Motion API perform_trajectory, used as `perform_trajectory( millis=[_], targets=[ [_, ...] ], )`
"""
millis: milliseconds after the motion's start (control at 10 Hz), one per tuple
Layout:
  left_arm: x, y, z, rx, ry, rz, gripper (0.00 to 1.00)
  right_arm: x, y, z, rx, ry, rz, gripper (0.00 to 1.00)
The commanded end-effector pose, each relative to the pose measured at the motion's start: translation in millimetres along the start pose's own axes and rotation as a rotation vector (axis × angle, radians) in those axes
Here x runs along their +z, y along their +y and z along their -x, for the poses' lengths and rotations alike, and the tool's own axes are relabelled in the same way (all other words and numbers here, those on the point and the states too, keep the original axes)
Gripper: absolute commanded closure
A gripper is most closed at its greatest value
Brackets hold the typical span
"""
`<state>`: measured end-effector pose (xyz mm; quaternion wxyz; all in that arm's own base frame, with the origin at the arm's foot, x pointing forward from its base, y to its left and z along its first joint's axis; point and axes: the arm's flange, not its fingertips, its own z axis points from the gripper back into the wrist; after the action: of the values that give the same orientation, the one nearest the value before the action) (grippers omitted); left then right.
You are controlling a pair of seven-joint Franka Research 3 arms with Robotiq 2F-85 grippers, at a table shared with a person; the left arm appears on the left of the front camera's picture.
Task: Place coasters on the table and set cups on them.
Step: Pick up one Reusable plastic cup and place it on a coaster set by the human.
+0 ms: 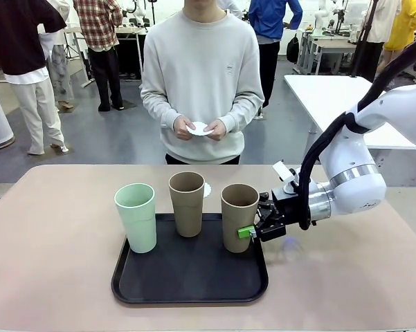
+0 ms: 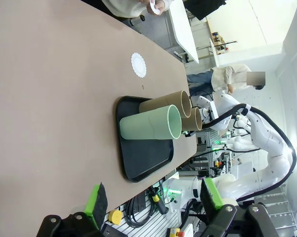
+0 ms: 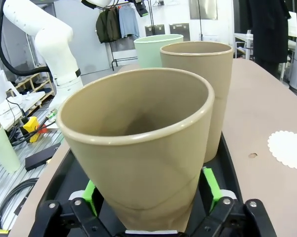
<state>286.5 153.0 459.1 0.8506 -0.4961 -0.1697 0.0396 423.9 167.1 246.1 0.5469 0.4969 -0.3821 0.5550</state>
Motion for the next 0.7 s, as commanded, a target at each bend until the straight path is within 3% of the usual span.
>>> perform_trajectory(
  millis=[0, 100, 200, 300, 600],
  targets=[
    [1.3, 1.5, 1.1, -0.013, -0.005, 0.014, 0.0, -3.4, -7.0, 4.0, 0.017, 0.0, -0.007, 0.57],
    [1.3, 1.5, 1.1, -0.013, -0.005, 0.014, 0.0, -2.5, -7.0, 3.8, 0.016, -0.003, -0.007, 1.0],
    [1.3, 1.5, 1.1, -0.013, -0.005, 0.014, 0.0, -3.1, -7.7, 4.9, 0.02, -0.002, -0.007, 0.62],
    [1.3, 1.5, 1.1, -0.013, -0.005, 0.014, 0.0, -2.8, -6.8, 4.1, 0.023, -0.001, -0.007, 1.0],
    [1.3, 1.5, 1.1, -0.013, -0.005, 0.014, 0.0, 9.1, 13.9, -24.7, 0.033, -0.029, 0.008, 1.0]
  ],
)
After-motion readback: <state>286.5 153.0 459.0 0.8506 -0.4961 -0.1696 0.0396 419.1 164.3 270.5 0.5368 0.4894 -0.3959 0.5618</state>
